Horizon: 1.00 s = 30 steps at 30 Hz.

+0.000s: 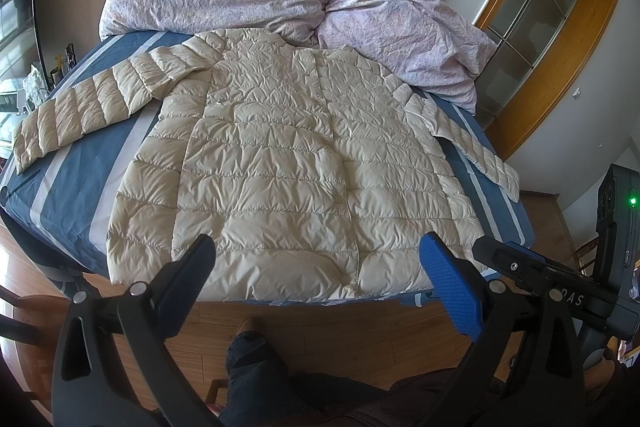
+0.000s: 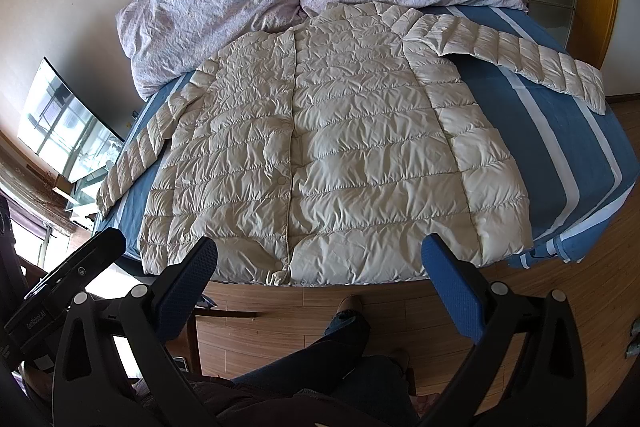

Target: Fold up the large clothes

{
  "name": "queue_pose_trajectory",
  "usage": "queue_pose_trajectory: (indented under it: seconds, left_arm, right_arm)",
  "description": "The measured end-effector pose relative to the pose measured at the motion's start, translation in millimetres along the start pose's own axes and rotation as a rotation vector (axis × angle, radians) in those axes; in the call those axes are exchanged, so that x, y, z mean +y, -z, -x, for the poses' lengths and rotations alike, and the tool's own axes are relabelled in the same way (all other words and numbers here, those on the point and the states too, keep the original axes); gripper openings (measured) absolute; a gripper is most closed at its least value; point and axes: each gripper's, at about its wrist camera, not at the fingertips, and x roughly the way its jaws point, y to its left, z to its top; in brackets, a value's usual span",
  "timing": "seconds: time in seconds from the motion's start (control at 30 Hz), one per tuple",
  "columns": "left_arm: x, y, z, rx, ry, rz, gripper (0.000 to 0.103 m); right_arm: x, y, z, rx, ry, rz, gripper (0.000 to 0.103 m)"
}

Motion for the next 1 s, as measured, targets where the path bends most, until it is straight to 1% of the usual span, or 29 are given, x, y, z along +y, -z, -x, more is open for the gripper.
queue_pose_trajectory:
  seconds: [1.0]
  left_arm:
    - [-0.1, 0.0, 0.0, 0.000, 0.000, -0.001, 0.101]
  right_arm:
    - [1.1, 1.7, 0.8, -0.002, 0.001, 0.002, 0.102]
